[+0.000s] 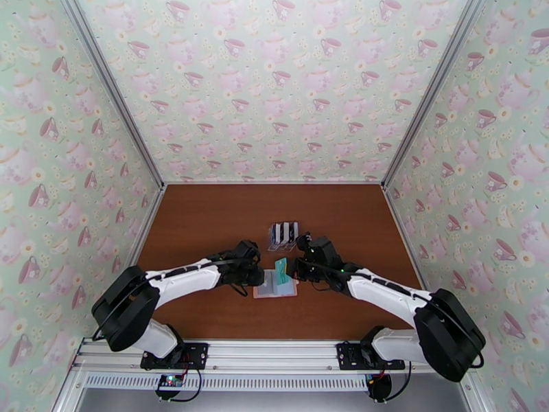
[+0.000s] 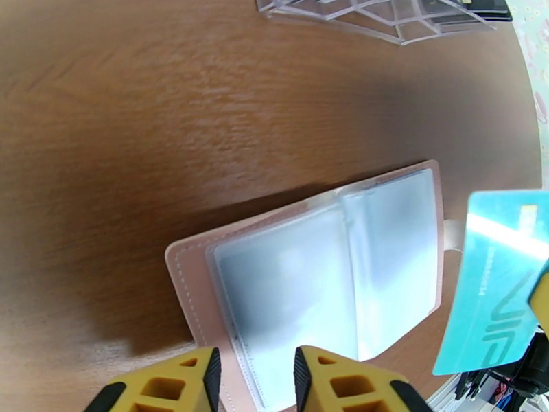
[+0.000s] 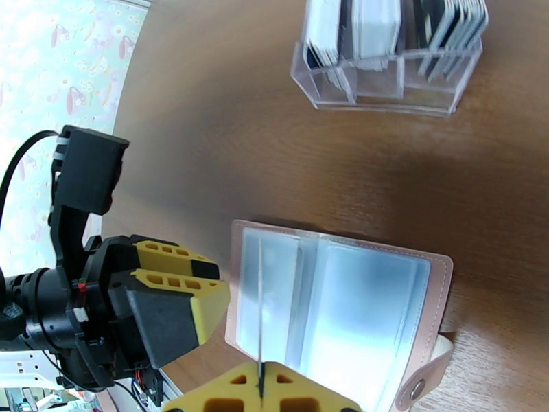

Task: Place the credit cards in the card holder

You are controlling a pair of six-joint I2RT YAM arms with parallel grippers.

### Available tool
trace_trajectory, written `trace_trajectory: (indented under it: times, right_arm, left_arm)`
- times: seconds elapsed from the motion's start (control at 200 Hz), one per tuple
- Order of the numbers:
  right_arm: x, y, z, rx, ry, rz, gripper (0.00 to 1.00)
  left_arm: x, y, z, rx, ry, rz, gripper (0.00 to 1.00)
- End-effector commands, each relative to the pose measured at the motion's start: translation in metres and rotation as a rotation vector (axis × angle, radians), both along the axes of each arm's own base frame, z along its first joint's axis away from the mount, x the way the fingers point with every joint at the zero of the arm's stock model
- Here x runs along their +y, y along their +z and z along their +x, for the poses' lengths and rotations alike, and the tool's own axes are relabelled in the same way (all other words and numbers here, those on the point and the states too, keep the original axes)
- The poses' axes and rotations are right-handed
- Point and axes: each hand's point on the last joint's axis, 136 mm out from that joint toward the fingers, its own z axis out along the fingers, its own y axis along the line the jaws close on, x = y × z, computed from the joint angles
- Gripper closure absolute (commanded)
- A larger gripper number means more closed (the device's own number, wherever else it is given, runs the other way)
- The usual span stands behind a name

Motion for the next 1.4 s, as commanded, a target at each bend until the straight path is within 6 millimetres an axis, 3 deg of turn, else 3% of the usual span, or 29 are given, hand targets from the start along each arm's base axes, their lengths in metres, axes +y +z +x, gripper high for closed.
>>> trace_trajectory:
  times: [0.0,0.746,1.392]
  right_arm:
    - [0.005,-0.01,-0.002,0.015,-0.009,0.017,1.0]
    - [0.009,-0.045,-0.002,0.062,-0.022,0.014,1.0]
    - [0.018,-0.045,-0.01,0.071,0.009,0.032,1.0]
  left_arm:
    - [0.002,-0.009,-0.001,0.004,0.02,0.014,0.65]
    - [0.008,-0.027,-0.009,0.044,0.033,0.047,0.72]
    - [0.015,-0.041,-0.021,0.083,0.06,0.043,0.81]
